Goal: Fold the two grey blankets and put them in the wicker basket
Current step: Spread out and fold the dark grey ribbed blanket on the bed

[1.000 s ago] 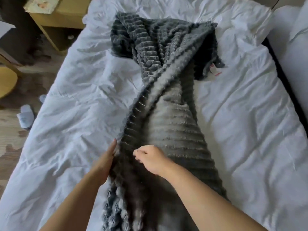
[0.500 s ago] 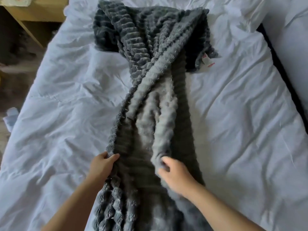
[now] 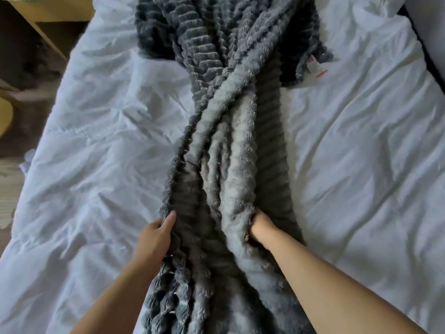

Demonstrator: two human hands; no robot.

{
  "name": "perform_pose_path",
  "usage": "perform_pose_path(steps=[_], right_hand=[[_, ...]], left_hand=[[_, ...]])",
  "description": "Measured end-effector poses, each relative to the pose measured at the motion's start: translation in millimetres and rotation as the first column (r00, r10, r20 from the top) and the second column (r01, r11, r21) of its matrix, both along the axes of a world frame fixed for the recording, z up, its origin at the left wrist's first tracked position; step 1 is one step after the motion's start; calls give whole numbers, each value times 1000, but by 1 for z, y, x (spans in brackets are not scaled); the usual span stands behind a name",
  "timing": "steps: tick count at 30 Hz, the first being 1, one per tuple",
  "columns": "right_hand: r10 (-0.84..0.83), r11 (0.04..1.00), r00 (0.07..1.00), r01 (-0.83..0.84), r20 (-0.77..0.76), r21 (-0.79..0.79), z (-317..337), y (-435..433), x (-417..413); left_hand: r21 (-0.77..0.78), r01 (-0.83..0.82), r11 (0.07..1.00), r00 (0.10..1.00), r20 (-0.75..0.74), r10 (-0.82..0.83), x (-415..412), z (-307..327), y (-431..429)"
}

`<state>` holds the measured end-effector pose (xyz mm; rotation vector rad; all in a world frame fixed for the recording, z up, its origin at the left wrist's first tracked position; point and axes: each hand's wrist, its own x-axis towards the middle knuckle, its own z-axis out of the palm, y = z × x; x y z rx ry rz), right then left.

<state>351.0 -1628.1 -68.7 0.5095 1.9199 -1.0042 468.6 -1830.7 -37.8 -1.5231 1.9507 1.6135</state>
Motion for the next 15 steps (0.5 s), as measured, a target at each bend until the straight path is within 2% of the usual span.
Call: perform_pose_path(steps=[3,5,9,11,12,15], right_hand=[[-24,997,999,26,28,-76,8,1,4],[-105,986,994,107,26,-131,30,13,2],[-260,926,966,246,-12,-288,109,67,-9],[-358,853,934,331,9,-403,147,98,-13],[-438,788,899,391,14,-475,166,113,-13],[-672,583,740,549,24,-598,215,154,-11]], left_hand=[[10,-46,999,998,-34,47,-1,8,-2],[21,-106,994,992,-62,107,0,20,-6],[95,-295,951,939,-153,307,3,66,-19],[111,-363,925,904,-198,379,9,94,-23],[103,-399,911,885,-215,413,15,106,-25],[55,-507,860,830,-237,505,40,139,-38]])
